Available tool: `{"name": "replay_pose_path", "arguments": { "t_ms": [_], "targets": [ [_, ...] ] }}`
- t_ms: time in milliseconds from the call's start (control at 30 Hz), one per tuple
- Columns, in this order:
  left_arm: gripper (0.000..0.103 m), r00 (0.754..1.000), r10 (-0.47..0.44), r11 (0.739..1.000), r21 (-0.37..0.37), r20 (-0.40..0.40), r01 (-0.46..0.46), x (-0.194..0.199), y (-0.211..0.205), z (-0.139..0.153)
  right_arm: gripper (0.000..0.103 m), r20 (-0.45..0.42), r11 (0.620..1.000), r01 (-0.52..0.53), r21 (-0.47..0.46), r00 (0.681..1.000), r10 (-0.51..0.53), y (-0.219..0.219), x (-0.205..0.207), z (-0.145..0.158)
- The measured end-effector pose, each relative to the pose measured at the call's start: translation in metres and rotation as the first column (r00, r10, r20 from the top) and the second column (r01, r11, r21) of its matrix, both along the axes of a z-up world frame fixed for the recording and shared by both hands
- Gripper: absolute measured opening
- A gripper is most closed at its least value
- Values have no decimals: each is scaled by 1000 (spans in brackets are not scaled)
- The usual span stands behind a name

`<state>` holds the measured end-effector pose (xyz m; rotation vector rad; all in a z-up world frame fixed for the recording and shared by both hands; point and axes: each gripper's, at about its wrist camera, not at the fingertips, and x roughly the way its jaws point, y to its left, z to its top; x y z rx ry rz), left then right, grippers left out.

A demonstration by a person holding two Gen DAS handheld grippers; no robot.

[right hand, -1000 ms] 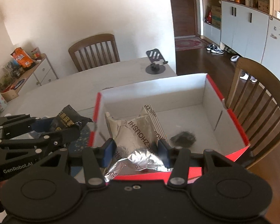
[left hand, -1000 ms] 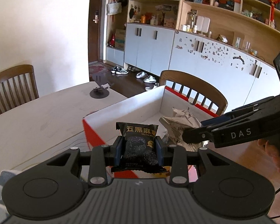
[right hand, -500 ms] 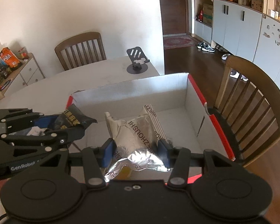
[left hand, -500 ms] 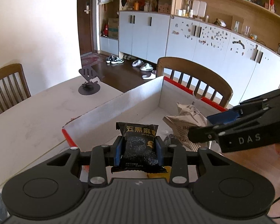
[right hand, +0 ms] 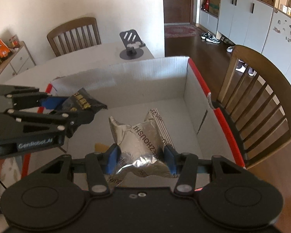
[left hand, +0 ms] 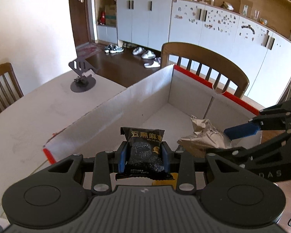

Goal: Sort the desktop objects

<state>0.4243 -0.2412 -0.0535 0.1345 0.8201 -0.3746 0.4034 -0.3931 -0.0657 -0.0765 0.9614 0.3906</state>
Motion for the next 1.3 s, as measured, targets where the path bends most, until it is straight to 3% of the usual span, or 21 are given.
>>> {"name": "replay_pose_path", "arguments": {
  "t_ms": [533, 1100, 1300],
  "targets": [
    [34, 989, -24, 992, 122, -146, 42, 38, -15, -33, 50, -72, 999, -35, -32, 997, 32, 4, 11, -25],
    [35, 950, -2, 984, 167, -311, 56, 57, -22, -56, 51, -93, 997, -43, -59, 995, 38, 9, 21, -35],
    [36, 947, 6, 980, 190, -320, 58, 56, -24, -57, 51, -93, 997, -46, -57, 995, 40, 8, 21, -36]
  ]
}}
